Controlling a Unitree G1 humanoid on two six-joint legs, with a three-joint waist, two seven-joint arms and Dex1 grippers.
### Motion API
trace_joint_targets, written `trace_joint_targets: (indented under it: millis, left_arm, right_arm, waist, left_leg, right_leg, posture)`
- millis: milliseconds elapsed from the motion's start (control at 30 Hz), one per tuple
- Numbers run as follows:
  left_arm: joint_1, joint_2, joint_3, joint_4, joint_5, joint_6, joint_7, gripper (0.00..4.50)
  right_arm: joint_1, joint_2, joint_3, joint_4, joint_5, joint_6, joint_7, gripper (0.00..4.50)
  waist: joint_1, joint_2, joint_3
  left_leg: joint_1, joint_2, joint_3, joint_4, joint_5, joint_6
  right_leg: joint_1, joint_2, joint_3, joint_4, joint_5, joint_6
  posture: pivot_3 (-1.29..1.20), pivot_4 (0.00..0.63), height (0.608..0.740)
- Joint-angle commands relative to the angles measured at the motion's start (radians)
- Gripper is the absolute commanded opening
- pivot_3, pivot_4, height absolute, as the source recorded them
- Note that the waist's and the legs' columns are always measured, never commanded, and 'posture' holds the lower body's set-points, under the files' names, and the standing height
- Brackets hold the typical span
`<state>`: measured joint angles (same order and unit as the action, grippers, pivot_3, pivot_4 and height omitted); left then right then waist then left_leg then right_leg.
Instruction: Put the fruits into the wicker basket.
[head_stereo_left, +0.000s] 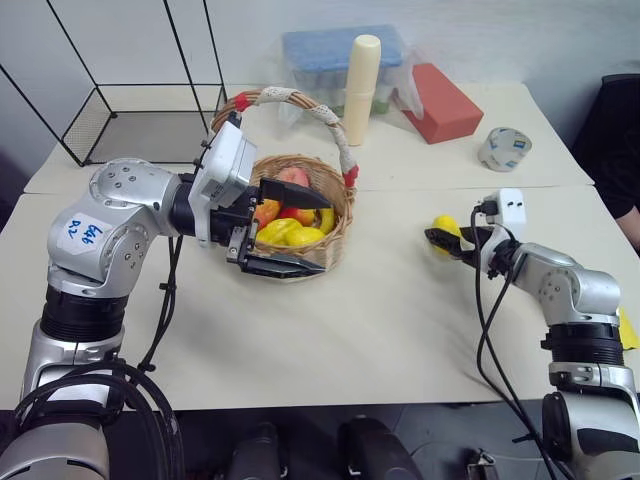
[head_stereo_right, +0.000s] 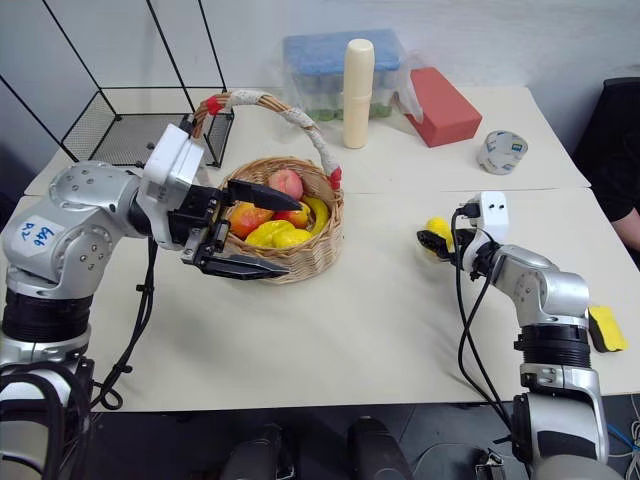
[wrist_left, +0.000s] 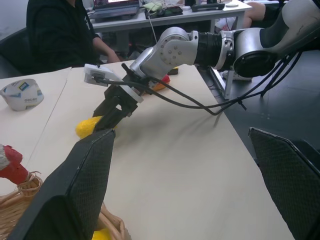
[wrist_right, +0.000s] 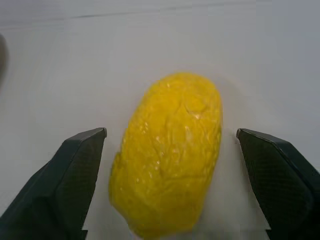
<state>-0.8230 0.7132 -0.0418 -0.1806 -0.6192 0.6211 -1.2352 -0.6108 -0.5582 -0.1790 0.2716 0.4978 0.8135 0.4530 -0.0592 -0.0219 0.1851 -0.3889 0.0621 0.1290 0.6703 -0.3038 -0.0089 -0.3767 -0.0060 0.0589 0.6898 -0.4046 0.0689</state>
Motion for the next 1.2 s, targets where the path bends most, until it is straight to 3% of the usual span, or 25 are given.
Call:
trace_joint_targets:
  millis: [33, 133, 200, 500, 767, 867, 1033, 1200]
  left_arm:
    - [-0.02, 0.018, 0.033, 0.01, 0.01, -0.015, 0.015, 4.5]
    - [-0.022, 0.027, 0.059, 0.064, 0.026, -0.019, 0.05, 4.5]
    - [-0.012, 0.047, 0.085, 0.091, 0.033, -0.02, 0.061, 4.5]
    - [0.056, 0.155, 0.164, 0.105, 0.037, -0.026, 0.064, 4.5]
    - [0.086, 0.165, 0.175, 0.056, 0.019, -0.027, 0.064, 4.5]
    - [0.087, 0.16, 0.177, 0.057, 0.026, -0.035, 0.075, 4.5]
    - [0.089, 0.157, 0.175, 0.045, 0.013, -0.036, 0.065, 4.5]
    - [0.075, 0.123, 0.143, 0.044, 0.003, -0.041, 0.04, 4.5]
  right_arm:
    - [0.018, -0.004, -0.007, -0.09, 0.01, -0.002, 0.037, 3.03]
    - [0.034, 0.0, -0.03, -0.2, 0.065, -0.021, 0.101, 2.07]
    - [0.053, -0.012, -0.028, -0.314, 0.119, -0.01, 0.164, 1.78]
    - [-0.066, 0.007, 0.078, -0.665, 0.397, 0.232, 0.227, 1.78]
    - [-0.304, 0.192, 0.316, -0.428, 0.135, 0.138, 0.079, 1.78]
    - [-0.325, 0.246, 0.326, -0.359, 0.053, 0.109, 0.005, 2.7]
    - [-0.27, 0.246, 0.296, -0.485, 0.077, 0.169, 0.003, 4.42]
    - [-0.133, 0.199, 0.097, -0.726, 0.311, 0.333, 0.013, 4.46]
  waist:
    - [-0.001, 0.0, 0.0]
    - [-0.002, 0.0, 0.0]
    - [-0.004, 0.0, 0.0]
    - [-0.001, 0.0, 0.0]
    - [-0.013, 0.0, 0.0]
    - [-0.016, 0.0, 0.0]
    - [-0.022, 0.0, 0.0]
    - [-0.021, 0.0, 0.0]
  left_leg:
    - [0.0, 0.0, 0.0, 0.0, 0.0, 0.0]
    - [0.0, 0.0, 0.0, 0.0, 0.0, 0.0]
    - [0.0, 0.0, 0.0, 0.0, 0.0, 0.0]
    - [0.0, 0.0, -0.001, 0.0, 0.0, 0.0]
    - [-0.001, 0.0, -0.002, 0.001, 0.0, 0.0]
    - [-0.002, 0.0, -0.002, 0.003, 0.0, 0.0]
    - [-0.006, 0.0, -0.003, 0.004, 0.0, 0.001]
    - [-0.017, 0.0, -0.005, 0.008, 0.0, 0.001]
  right_leg:
    - [0.0, 0.0, 0.0, 0.0, 0.0, 0.0]
    - [0.0, 0.0, 0.0, 0.0, 0.0, 0.0]
    - [0.0, 0.0, 0.0, 0.0, 0.0, 0.0]
    - [-0.001, -0.001, -0.001, 0.0, 0.0, 0.0]
    - [-0.001, -0.002, -0.002, 0.002, 0.0, 0.0]
    - [-0.002, -0.002, -0.003, 0.002, 0.0, -0.001]
    - [-0.005, -0.002, -0.003, 0.005, 0.0, 0.0]
    - [-0.014, -0.002, -0.004, 0.009, 0.0, 0.0]
  posture:
    - [0.0, 0.15, 0.74]
    - [0.0, 0.15, 0.74]
    - [0.0, 0.15, 0.74]
    - [0.0, 0.15, 0.74]
    - [0.0, 0.15, 0.74]
    - [0.0, 0.15, 0.74]
    - [0.0, 0.15, 0.74]
    - [0.0, 0.15, 0.74]
